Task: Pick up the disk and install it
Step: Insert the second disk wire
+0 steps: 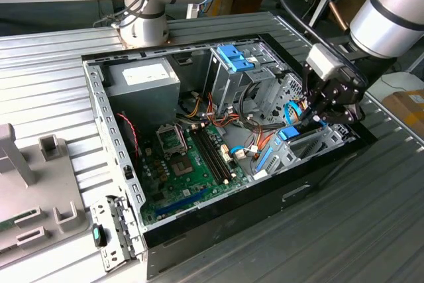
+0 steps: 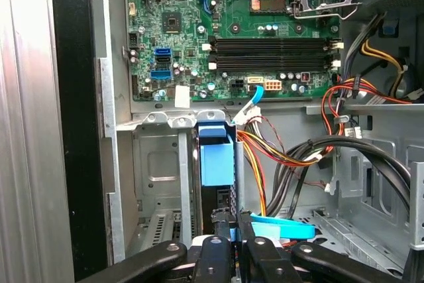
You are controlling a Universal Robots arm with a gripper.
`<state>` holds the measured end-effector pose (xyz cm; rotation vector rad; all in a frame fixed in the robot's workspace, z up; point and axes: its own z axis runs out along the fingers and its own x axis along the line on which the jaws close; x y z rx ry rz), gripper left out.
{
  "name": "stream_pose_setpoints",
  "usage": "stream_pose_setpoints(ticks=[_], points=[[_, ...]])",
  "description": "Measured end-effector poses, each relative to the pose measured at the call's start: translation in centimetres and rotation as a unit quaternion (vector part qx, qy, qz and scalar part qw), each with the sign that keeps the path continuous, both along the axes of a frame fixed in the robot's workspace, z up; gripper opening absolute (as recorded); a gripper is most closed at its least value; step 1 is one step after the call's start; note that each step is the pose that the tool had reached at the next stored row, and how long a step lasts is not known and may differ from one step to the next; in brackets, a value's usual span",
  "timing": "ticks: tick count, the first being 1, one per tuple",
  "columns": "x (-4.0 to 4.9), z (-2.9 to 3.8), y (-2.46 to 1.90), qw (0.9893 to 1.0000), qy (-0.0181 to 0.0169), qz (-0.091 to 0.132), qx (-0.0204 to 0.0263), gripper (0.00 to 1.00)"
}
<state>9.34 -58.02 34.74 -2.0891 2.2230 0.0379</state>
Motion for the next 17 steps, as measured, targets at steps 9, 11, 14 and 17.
stream_pose_setpoints(ticks=[9,11,14,17], points=[[0.0,-0.49,-0.04,1.0,0.0,0.0,-0.0001,0.16],[0.0,-0.63,-0.04,1.0,0.0001,0.0,-0.0002,0.16],[0.0,-0.67,-0.04,1.0,0.0,0.0,0.0,0.16],[0.0,-0.74,-0.04,1.0,0.0,0.0,0.0004,0.18]])
